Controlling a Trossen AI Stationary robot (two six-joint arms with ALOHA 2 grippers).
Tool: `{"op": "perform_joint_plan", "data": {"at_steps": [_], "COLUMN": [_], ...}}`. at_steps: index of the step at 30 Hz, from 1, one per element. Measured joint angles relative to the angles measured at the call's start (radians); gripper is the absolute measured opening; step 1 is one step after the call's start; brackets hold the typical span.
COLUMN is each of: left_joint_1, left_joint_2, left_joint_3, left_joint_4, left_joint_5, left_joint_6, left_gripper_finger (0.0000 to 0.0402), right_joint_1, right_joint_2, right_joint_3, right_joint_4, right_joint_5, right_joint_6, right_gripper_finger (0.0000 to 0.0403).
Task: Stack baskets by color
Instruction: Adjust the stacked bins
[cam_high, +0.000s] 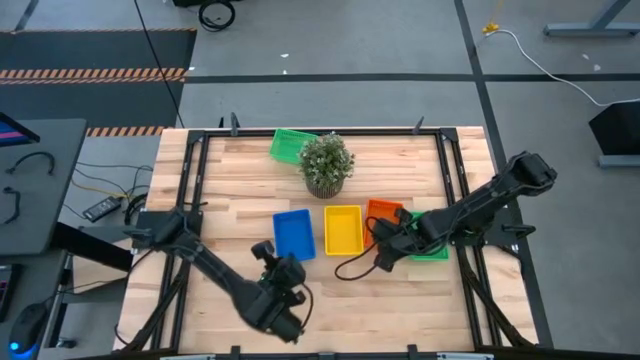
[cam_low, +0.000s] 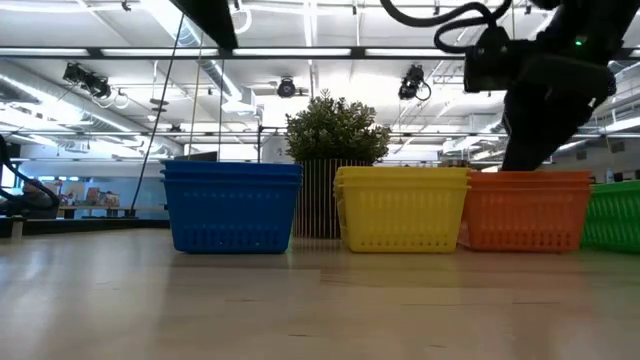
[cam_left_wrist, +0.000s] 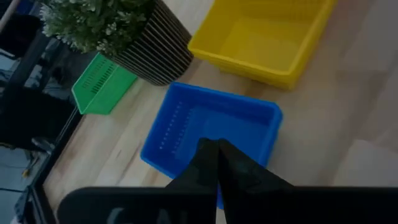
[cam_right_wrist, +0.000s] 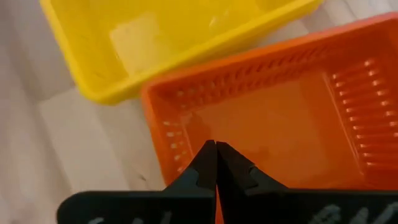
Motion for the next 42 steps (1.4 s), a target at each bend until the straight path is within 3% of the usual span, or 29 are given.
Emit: {"op": "perform_joint_plan", "data": {"at_steps": [9, 21, 29, 36, 42], "left_joint_1": [0.095, 0.096, 0.096, 0.109, 0.161], "left_joint_2": [0.0, 0.0, 0.0, 0.0, 0.001], "left_joint_3": [0.0, 0.0, 0.0, -0.008, -0.149], "left_joint_4": [0.091, 0.094, 0.092, 0.095, 0.127], "left_joint_5": [0.056, 0.1, 0.112, 0.112, 0.162], "left_joint_6": [0.179, 0.21, 0.225, 0.236, 0.232], "left_gripper_finger": [0.0009, 0.0009, 0.0005, 0.0007, 0.0004], "right_joint_1": [0.022, 0.112, 0.154, 0.18, 0.114], "right_joint_2": [0.047, -0.038, -0.063, -0.067, -0.053], "right_joint_3": [0.0, 0.0, 0.0, 0.0, -0.03], "right_joint_4": [0.041, -0.14, -0.265, -0.189, -0.067], "right_joint_5": [-0.147, -0.139, -0.085, 0.095, 0.162], "right_joint_6": [-0.074, -0.074, 0.017, 0.025, 0.053], "right_gripper_finger": [0.0002, 0.0002, 0.0002, 0.0003, 0.0003]}}
